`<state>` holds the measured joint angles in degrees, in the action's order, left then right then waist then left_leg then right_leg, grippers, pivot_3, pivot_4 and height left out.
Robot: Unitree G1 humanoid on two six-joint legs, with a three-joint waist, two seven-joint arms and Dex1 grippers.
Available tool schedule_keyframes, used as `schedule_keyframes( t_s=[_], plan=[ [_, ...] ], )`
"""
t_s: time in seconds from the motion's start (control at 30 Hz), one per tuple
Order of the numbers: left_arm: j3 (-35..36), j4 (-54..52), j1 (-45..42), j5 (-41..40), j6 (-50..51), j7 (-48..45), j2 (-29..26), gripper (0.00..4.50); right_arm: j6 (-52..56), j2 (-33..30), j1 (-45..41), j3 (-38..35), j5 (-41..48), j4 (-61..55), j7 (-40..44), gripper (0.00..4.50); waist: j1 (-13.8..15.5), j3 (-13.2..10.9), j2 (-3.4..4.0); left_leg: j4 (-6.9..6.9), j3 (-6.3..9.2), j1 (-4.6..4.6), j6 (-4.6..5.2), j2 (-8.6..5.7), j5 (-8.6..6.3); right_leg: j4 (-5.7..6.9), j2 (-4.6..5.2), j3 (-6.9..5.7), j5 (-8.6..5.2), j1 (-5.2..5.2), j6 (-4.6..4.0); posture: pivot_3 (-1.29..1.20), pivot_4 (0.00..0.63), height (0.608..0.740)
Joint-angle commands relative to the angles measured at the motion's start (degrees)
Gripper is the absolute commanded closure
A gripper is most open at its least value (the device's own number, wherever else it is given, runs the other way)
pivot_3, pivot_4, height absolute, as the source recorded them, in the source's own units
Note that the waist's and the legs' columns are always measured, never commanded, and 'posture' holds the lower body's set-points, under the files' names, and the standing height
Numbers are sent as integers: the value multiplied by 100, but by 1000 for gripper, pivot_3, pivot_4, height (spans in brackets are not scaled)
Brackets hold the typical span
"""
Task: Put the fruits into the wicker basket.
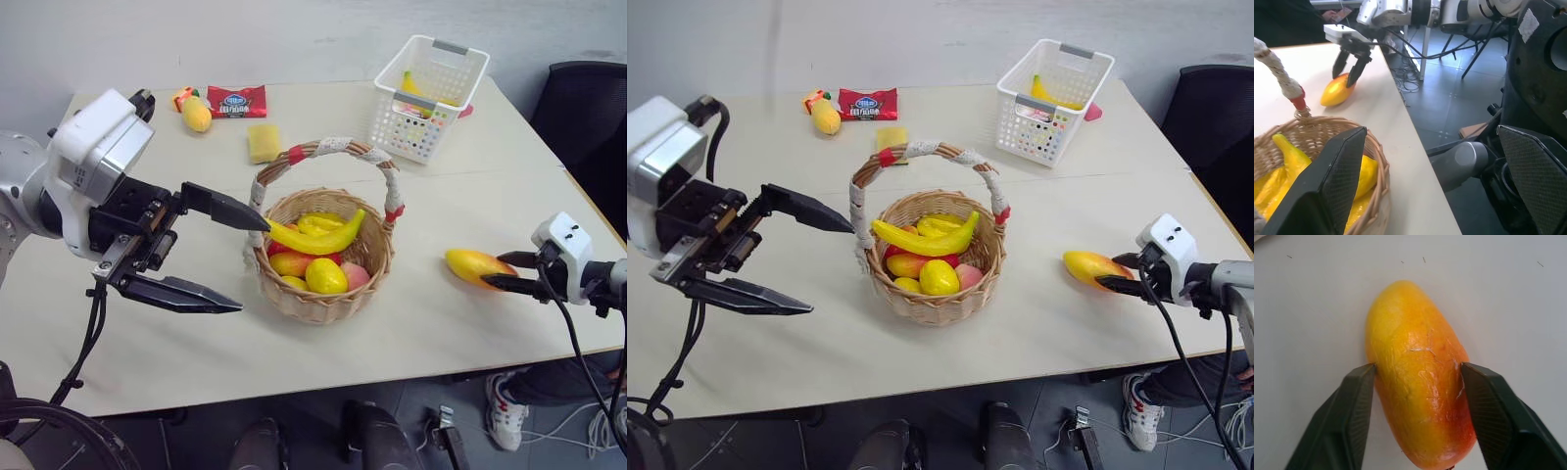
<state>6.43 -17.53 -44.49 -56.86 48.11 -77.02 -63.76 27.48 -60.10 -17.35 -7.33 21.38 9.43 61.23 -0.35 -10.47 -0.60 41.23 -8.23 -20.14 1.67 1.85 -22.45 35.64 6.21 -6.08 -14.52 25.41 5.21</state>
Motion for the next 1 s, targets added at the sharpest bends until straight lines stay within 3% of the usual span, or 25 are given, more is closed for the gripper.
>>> schedule_keyframes(
  t_s=[0.03, 0.17, 0.43, 0.53, 0.73, 0.83, 1.0],
  plan=[
    [9, 81, -172, 210, -138, -34, 50, 0, 18, 77, 146, -45, -28, -109, 48, 2961, 7, 0, 0, 1, -1, 0, 0, 0, 0, 1, 0, 0, 0, 0, 0, 0, 150, 740],
    [-26, 171, -258, 356, -196, -76, 136, 0, -42, 124, 218, -131, -58, -162, -55, 3413, 5, 0, 0, 1, -4, 0, 0, 0, 0, 1, 0, 1, 0, 0, 0, 0, 150, 740],
    [-35, 271, -400, 535, -198, -105, 256, 0, -8, 136, 121, -160, -150, -136, -75, 810, 9, 0, 0, 1, -5, 1, 0, 0, 0, 2, 2, 3, 0, 0, 0, 0, 150, 740],
    [-9, 251, -389, 554, -181, -93, 267, 0, -129, 120, 122, -127, -263, -136, -73, 38, 9, 0, 0, 1, -4, 0, 0, 0, 0, 2, 2, 3, 0, 1, 0, 0, 150, 740],
    [52, 209, -374, 533, -153, -33, 268, 0, -366, 296, -37, 109, -634, 253, -256, 38, 6, 0, 0, 2, -4, 0, 0, 0, 0, 2, 2, 3, 0, 1, 0, 0, 150, 740],
    [58, 240, -391, 561, -179, -26, 269, 0, -610, 473, -289, 215, -914, 649, -509, 677, 3, 0, 0, 1, -4, 0, 0, 0, 0, 3, 2, 3, 0, 1, 0, 0, 150, 740],
    [44, 293, -459, 594, -196, -24, 272, 0, -964, 509, -413, 263, -1150, 997, -487, 2193, -6, 0, 0, -1, -5, 0, -1, 2, 0, 1, 0, 1, -1, 2, -1, 0, 150, 740]
  ],
)
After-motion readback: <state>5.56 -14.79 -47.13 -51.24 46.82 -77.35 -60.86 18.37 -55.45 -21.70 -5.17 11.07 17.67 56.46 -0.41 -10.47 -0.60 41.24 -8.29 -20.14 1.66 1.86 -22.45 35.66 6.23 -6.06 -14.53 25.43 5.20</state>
